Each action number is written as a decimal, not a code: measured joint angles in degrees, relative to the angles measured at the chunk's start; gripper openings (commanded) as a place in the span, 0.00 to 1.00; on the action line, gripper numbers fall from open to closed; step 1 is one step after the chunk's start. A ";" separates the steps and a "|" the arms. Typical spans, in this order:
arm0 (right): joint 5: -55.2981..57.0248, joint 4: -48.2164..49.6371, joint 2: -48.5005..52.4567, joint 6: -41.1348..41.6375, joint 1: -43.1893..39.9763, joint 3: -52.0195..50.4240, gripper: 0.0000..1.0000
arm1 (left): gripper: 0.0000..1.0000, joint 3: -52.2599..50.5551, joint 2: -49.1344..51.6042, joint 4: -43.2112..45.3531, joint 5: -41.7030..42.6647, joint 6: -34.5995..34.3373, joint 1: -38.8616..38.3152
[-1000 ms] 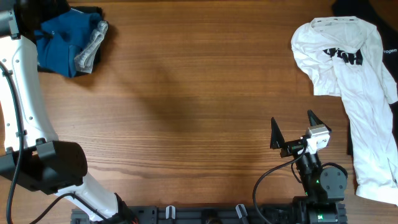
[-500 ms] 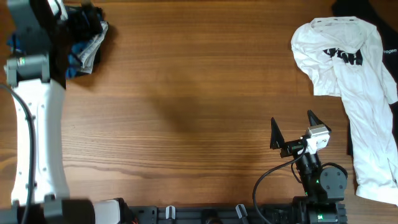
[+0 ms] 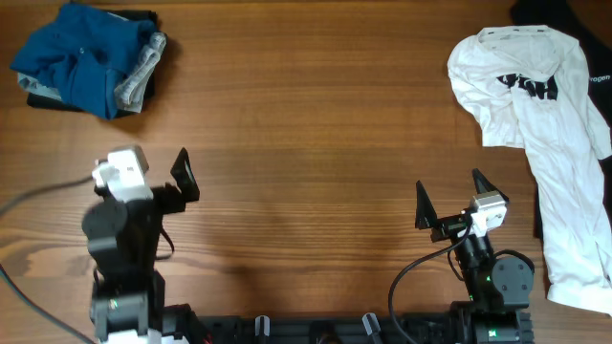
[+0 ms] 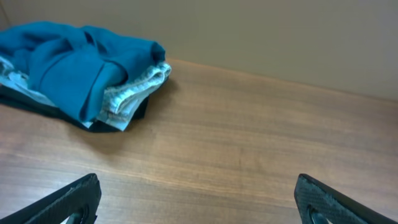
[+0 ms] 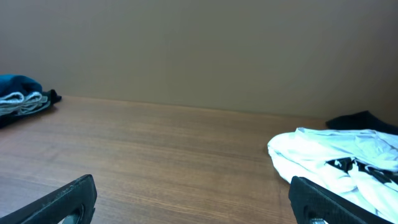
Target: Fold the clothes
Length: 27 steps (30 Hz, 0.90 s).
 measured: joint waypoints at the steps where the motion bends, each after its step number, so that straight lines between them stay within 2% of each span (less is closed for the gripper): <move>1: 0.00 0.02 0.00 0.00 0.00 0.00 1.00 | 1.00 -2.67 -2.73 1.64 0.00 -0.04 0.00; 8: 0.00 0.00 0.02 0.00 0.00 -0.02 1.00 | 1.00 -14.47 -19.34 5.05 0.02 -0.28 0.00; 15: 0.00 0.00 0.00 0.00 0.00 0.00 1.00 | 1.00 -22.01 -24.48 16.65 0.02 -0.31 0.00; 18: 0.00 0.02 0.00 0.00 0.00 0.00 1.00 | 1.00 -22.84 -27.43 16.20 0.02 -0.31 0.00; 21: 0.00 0.00 0.00 0.00 0.00 0.00 1.00 | 1.00 -22.91 -30.64 11.87 0.02 -0.33 0.00; 24: 0.00 0.00 0.00 0.00 0.00 0.00 1.00 | 1.00 -22.93 -30.93 6.45 0.00 -0.35 0.00; 27: 0.00 0.00 0.00 0.00 0.00 -0.02 1.00 | 1.00 -22.97 -30.88 6.08 0.02 -0.46 0.00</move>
